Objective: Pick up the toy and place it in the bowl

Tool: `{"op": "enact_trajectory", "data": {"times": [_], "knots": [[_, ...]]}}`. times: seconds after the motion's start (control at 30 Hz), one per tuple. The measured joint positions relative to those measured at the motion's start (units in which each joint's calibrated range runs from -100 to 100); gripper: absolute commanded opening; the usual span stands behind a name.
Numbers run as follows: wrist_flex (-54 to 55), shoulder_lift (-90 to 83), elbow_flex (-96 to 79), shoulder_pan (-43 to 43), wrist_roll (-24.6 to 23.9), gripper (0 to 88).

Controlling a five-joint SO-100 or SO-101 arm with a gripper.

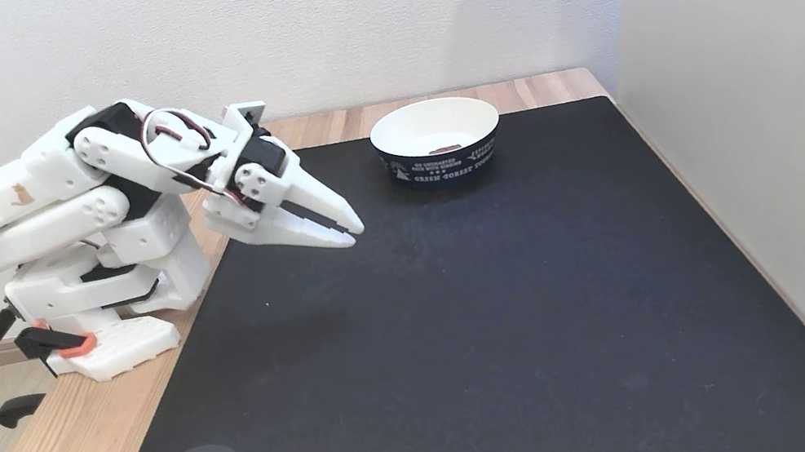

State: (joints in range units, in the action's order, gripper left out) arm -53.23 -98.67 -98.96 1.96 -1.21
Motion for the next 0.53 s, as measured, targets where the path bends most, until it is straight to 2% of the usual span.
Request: {"op": "enact_trajectory", "data": {"times": [0.53], "knots": [[0.0, 0.0, 0.0, -0.3, 0.0, 2.4]]}}
